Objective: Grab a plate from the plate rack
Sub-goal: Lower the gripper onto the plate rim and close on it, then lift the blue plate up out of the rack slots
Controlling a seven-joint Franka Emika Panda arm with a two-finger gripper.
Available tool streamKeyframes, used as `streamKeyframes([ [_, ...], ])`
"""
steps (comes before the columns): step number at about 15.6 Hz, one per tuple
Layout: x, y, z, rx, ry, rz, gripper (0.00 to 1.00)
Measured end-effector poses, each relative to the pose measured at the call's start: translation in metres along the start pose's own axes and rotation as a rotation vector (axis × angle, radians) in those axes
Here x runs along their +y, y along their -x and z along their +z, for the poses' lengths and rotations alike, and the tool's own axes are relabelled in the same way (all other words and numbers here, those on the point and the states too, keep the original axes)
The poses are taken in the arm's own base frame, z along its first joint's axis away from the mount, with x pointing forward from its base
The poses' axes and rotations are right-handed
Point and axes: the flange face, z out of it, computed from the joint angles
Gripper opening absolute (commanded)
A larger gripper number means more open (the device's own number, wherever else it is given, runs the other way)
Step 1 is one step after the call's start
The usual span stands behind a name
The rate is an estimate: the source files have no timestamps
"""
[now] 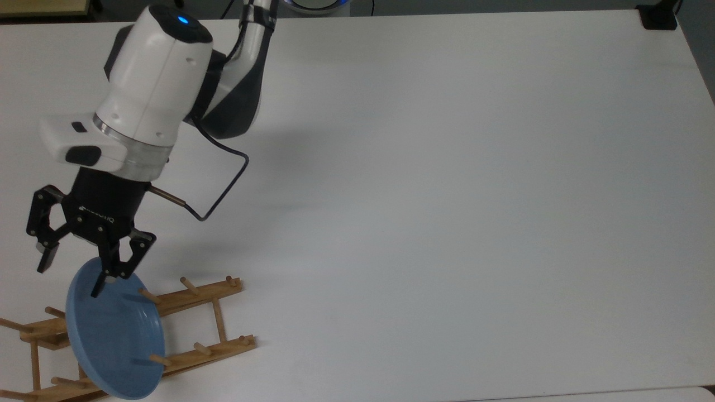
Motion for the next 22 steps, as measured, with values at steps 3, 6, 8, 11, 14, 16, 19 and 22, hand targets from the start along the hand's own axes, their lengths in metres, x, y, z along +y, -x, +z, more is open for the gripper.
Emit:
streamKeyframes([
  [3,-0.010,-0.003,0.000,0.011,-0.005,-0.010,0.30],
  [6,-0.008,-0.007,-0.003,0.022,0.003,-0.012,0.16],
  [8,-0.006,-0.009,-0.005,0.026,0.008,-0.015,0.08],
  [11,-0.005,-0.010,-0.006,0.031,0.023,-0.036,0.04],
  [14,-0.003,-0.013,-0.008,0.040,0.036,-0.048,0.00],
  [16,-0.002,-0.019,-0.013,0.053,0.039,-0.049,0.00],
  [19,0.009,-0.040,-0.034,0.100,0.047,-0.008,0.00],
  [22,0.033,-0.080,-0.089,0.182,0.020,0.128,0.00],
])
